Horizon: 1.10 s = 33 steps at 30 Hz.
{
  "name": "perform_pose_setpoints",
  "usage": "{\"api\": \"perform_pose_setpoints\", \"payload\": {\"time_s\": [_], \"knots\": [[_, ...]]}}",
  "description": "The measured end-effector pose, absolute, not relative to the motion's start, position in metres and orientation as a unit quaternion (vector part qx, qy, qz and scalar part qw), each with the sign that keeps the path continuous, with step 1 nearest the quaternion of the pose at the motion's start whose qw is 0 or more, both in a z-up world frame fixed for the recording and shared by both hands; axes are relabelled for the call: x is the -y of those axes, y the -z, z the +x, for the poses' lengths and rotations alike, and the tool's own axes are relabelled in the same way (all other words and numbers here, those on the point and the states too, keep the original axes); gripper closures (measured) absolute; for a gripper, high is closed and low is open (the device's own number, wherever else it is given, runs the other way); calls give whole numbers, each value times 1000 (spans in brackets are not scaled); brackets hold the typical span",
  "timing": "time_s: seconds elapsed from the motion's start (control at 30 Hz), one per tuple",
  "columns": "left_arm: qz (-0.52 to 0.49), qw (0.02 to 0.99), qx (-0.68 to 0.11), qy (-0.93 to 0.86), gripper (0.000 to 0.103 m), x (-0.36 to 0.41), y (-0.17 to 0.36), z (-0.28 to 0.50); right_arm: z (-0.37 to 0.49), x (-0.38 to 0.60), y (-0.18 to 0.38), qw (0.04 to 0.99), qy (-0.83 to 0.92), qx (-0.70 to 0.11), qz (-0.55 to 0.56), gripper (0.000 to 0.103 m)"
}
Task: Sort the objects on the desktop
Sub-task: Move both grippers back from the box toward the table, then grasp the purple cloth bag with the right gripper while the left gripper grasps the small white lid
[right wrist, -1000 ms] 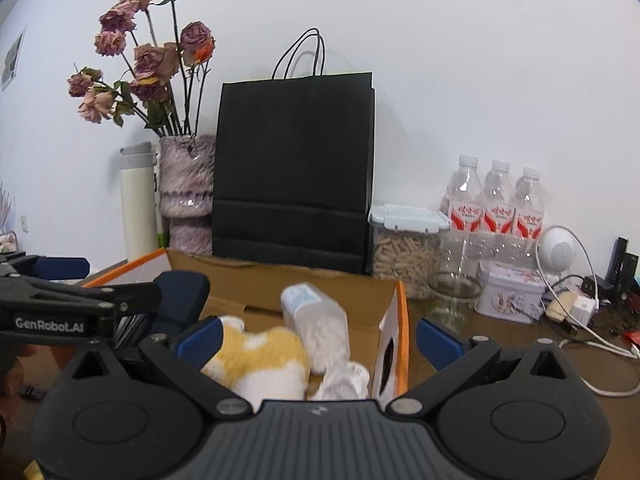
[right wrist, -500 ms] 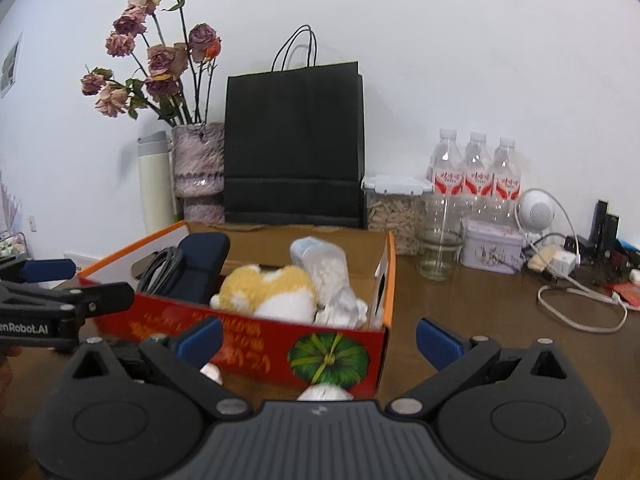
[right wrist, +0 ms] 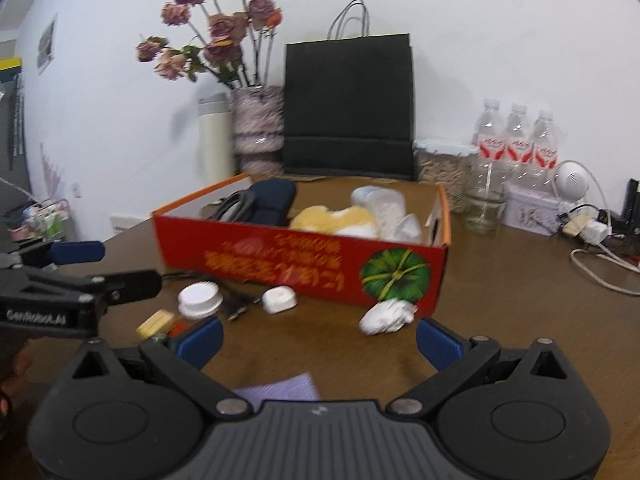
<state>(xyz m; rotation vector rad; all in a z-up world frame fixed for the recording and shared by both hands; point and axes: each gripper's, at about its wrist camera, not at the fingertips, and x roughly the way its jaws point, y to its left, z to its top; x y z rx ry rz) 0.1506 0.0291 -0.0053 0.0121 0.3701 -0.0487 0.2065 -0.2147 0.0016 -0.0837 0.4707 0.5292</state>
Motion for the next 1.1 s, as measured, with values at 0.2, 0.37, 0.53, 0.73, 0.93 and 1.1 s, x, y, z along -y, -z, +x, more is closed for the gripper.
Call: {"api": "perform_pose_setpoints", "payload": {"time_s": [0.2,0.37,0.53,0.73,0.93,1.1], "knots": [[-11,979,-202,21,0,-41,11,138,191,218,7,935,-257,-243,-36,0],[-27,976,-217,19,0,-54,15,130,177,211,11,925,-282,-248,-54,0],[-67,970,-234,20,0,-72,19,128,169,204,12,907,-322,-265,-49,0],[-90,965,-244,27,0,-80,21,130,169,189,22,888,-319,-322,-72,0],[-88,964,-247,31,0,-78,22,130,175,191,23,898,-286,-328,-70,0],[-91,963,-251,30,0,-79,22,131,175,192,24,897,-285,-328,-78,1]]}}
